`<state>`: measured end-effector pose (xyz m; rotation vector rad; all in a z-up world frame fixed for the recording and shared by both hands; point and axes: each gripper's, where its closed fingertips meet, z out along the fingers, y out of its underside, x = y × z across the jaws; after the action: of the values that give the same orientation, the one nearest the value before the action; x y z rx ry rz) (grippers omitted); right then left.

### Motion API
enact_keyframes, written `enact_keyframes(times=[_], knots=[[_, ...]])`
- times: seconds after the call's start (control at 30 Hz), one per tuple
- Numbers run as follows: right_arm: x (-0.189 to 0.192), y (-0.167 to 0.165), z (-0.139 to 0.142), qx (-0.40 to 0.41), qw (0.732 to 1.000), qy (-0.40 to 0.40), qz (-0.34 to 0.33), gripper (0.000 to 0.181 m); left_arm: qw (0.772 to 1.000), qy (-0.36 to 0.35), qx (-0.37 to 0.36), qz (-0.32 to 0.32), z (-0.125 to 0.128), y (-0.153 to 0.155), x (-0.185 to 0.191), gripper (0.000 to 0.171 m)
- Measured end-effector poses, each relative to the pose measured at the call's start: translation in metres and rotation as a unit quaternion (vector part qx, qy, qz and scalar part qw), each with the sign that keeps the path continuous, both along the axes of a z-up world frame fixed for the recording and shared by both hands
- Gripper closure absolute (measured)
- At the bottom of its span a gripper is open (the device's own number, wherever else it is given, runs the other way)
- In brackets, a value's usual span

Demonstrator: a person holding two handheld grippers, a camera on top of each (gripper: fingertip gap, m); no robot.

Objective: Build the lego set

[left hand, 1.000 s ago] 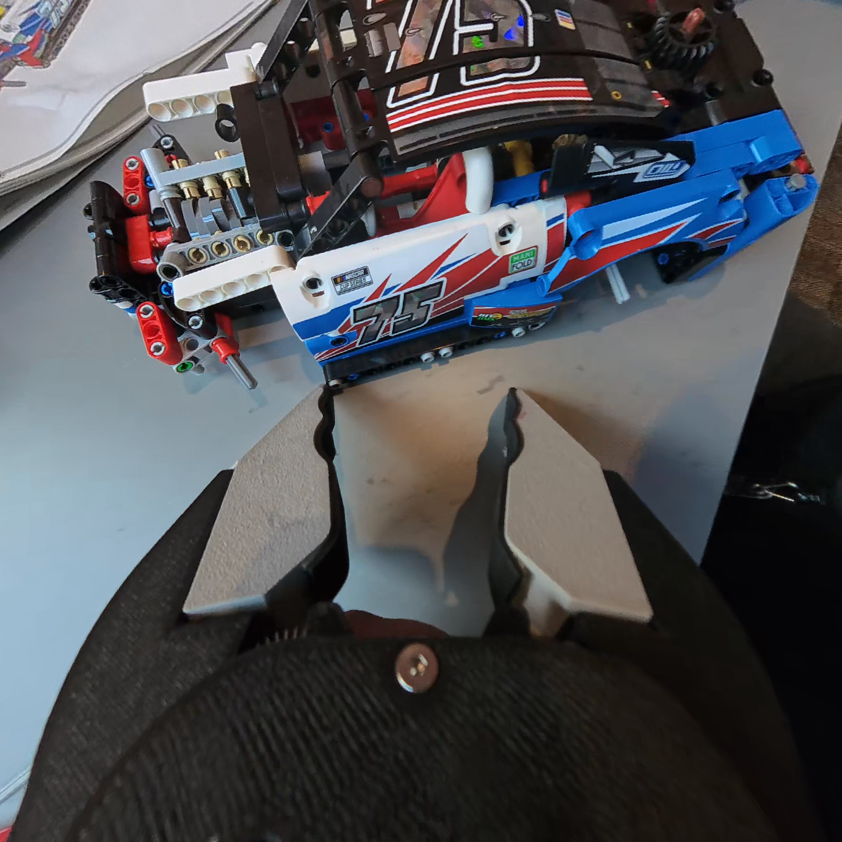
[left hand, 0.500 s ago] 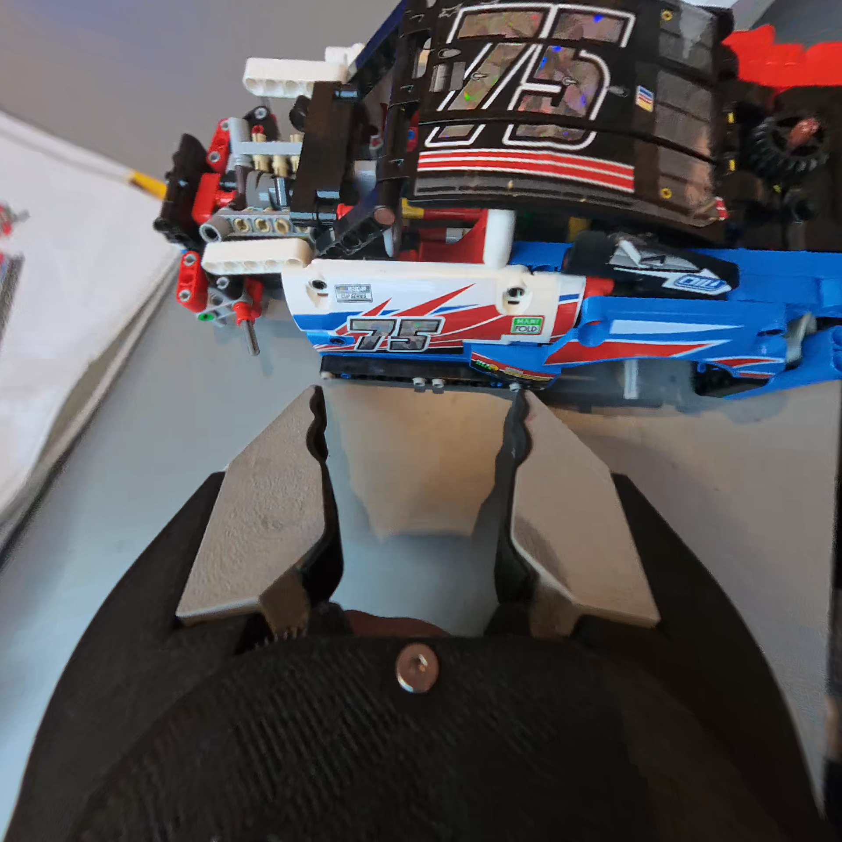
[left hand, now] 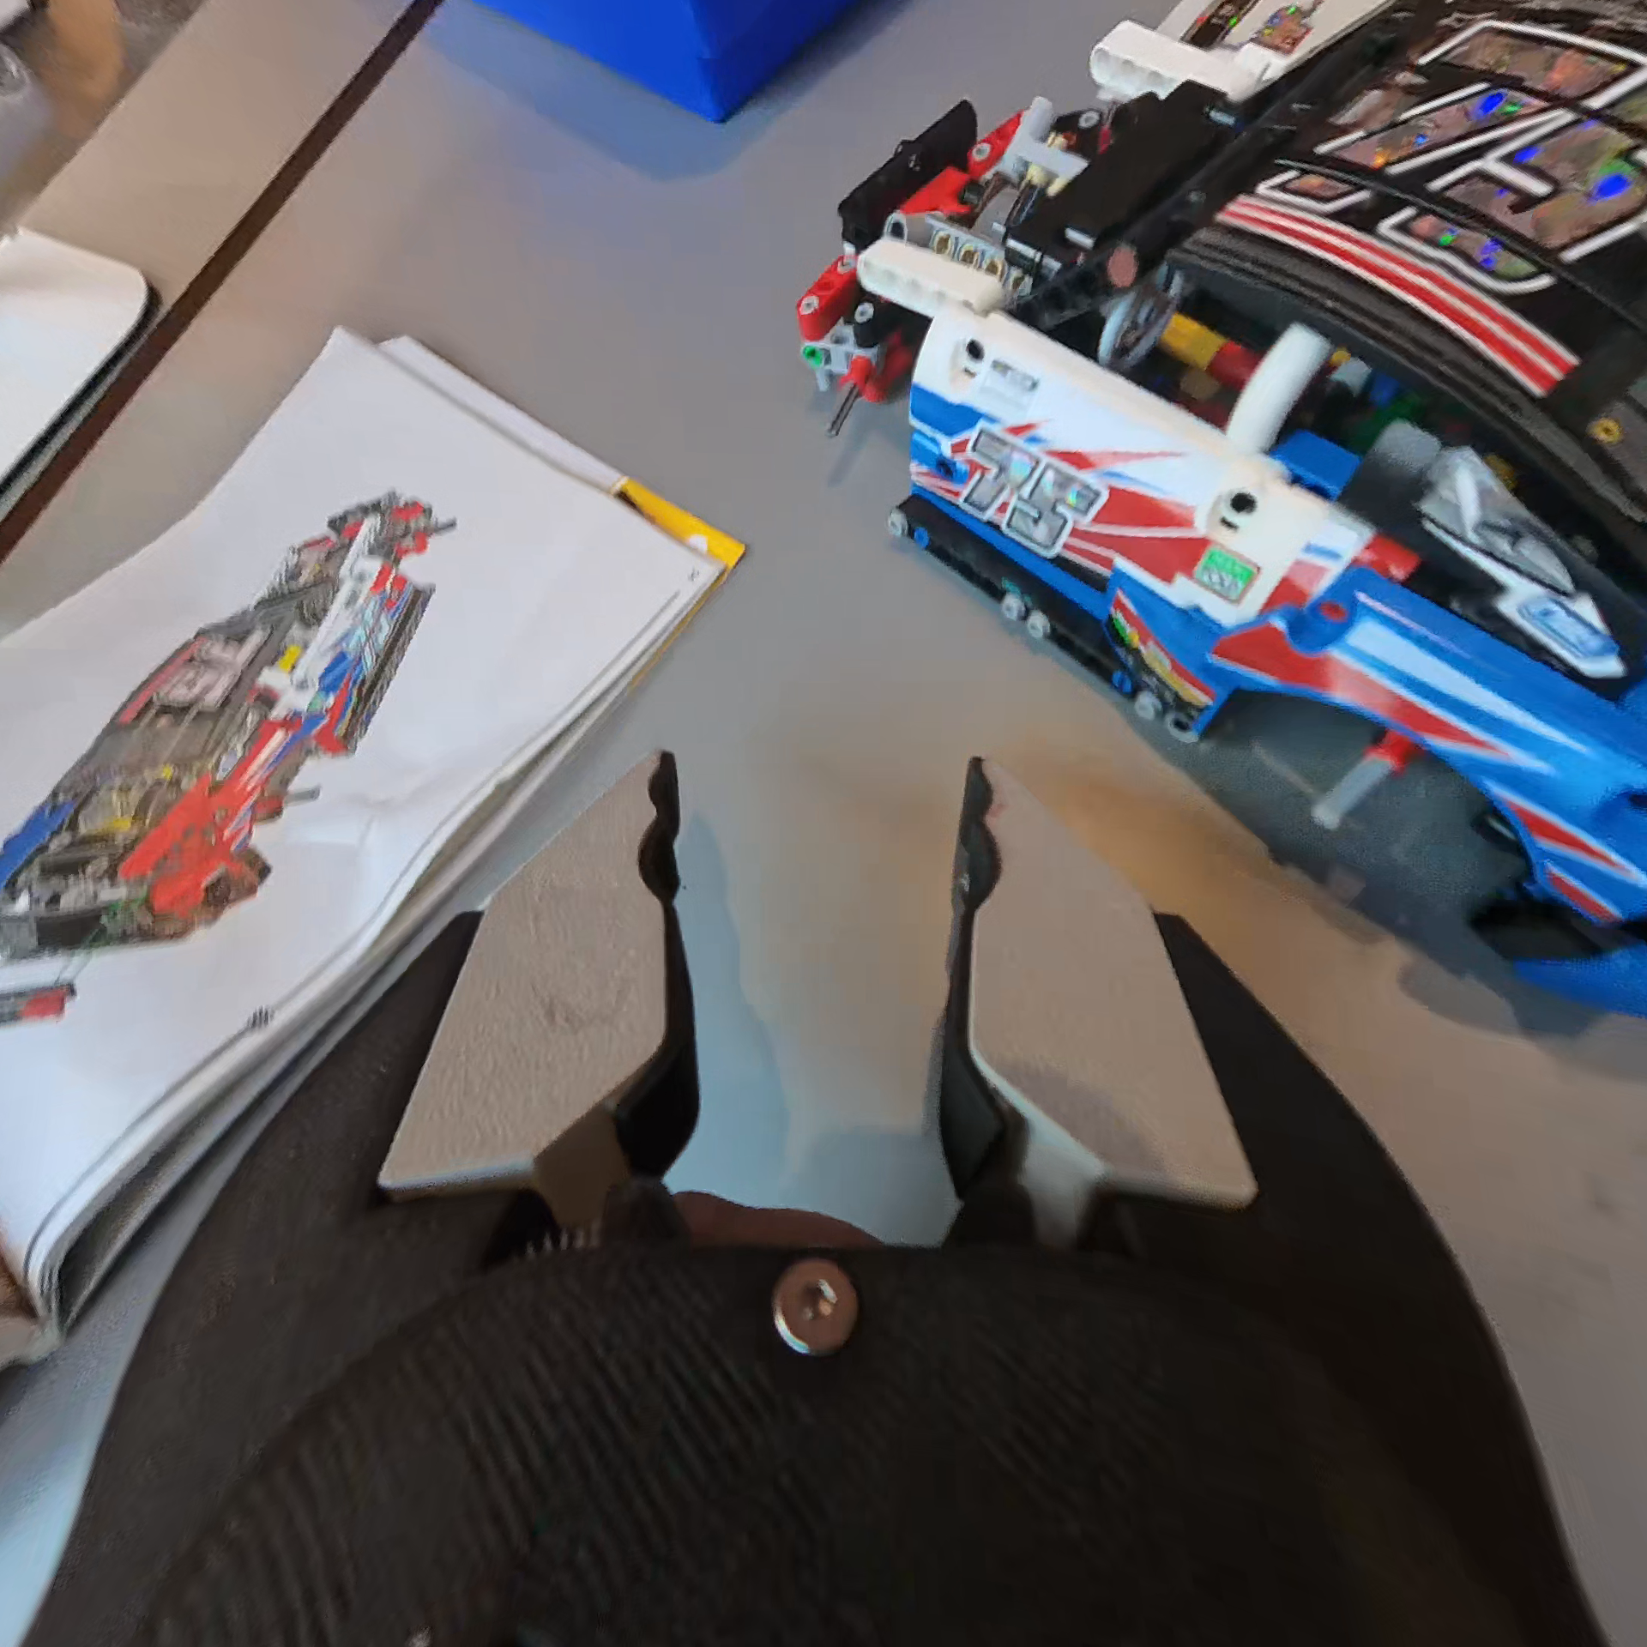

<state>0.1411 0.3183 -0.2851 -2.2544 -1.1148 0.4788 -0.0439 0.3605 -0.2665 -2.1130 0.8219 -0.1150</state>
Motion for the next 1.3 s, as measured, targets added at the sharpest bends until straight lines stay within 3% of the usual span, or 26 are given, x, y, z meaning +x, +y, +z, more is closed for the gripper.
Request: enact_keyframes(times=[0.3,0.5,0.73,0.97,1.17,1.3], knots=[[0.014,-0.008,0.005,0.017,0.999,-0.033,-0.023,0.172,0.998,-0.050,-0.040,-0.003,0.013,-0.085,-0.051,0.110],[0.021,-0.008,0.010,0.047,0.998,-0.029,-0.037,0.169,0.997,-0.082,-0.006,0.016,0.010,-0.121,-0.063,0.111],[0.022,-0.019,0.019,0.070,0.997,-0.013,-0.023,0.167,0.991,-0.126,0.046,0.017,0.026,-0.125,-0.060,0.111],[0.014,0.005,0.025,0.093,0.995,0.026,-0.034,0.163,0.976,-0.201,0.083,-0.004,0.047,-0.118,-0.054,0.112],[0.008,0.021,0.026,0.118,0.993,0.006,-0.018,0.158,0.976,-0.215,0.044,-0.011,0.041,-0.107,-0.052,0.107],[0.005,0.021,0.025,0.112,0.994,0.011,0.003,0.159,0.984,-0.175,0.040,0.001,0.049,-0.090,-0.069,0.100]])
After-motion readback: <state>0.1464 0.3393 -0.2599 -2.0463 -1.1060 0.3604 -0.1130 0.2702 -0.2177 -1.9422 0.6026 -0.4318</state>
